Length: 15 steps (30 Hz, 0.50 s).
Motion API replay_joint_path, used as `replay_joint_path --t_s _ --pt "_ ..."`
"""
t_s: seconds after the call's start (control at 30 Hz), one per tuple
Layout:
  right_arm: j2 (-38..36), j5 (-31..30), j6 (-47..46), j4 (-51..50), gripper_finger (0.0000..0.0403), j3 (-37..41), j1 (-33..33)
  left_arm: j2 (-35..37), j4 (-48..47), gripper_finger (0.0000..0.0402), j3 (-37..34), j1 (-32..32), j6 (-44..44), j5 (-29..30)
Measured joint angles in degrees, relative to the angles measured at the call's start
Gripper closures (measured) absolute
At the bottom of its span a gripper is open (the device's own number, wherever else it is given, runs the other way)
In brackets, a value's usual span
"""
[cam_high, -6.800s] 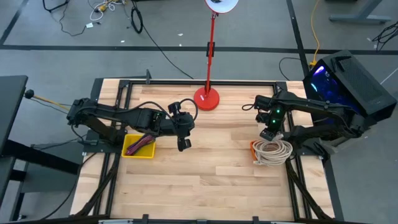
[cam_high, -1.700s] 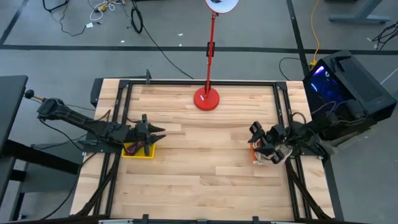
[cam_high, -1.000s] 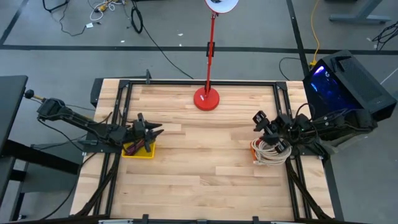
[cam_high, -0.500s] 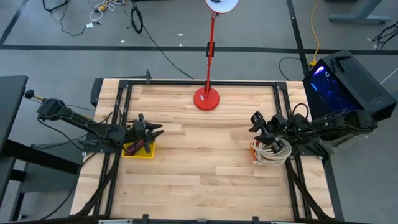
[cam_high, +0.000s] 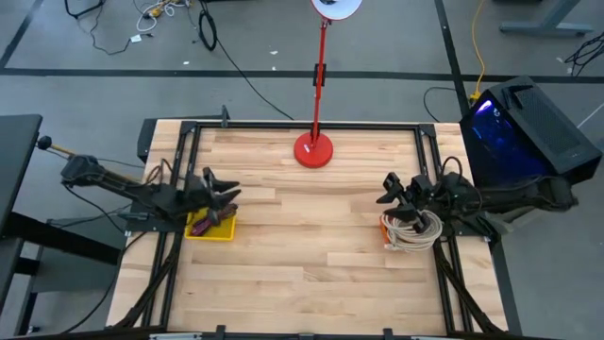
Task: Pick & Place USB Port
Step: Return to Home Position
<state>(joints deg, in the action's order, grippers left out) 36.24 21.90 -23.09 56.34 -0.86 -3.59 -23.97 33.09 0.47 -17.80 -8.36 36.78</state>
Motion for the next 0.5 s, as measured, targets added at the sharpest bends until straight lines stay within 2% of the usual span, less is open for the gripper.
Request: replay_joint_path --t_s 0.3,0.5 --pt "-16.25 0.01 0.01 -9.18 0.0229 0.0 -0.01 13.71 -0.12 0.0271 0.0 0.0 -0.02 0.01" --pt "-27.8 0.01 0.0 -10.9 0.0229 0.0 -0.01 22.93 -0.12 0.0271 -0.02 0.0 -0.01 0.01"
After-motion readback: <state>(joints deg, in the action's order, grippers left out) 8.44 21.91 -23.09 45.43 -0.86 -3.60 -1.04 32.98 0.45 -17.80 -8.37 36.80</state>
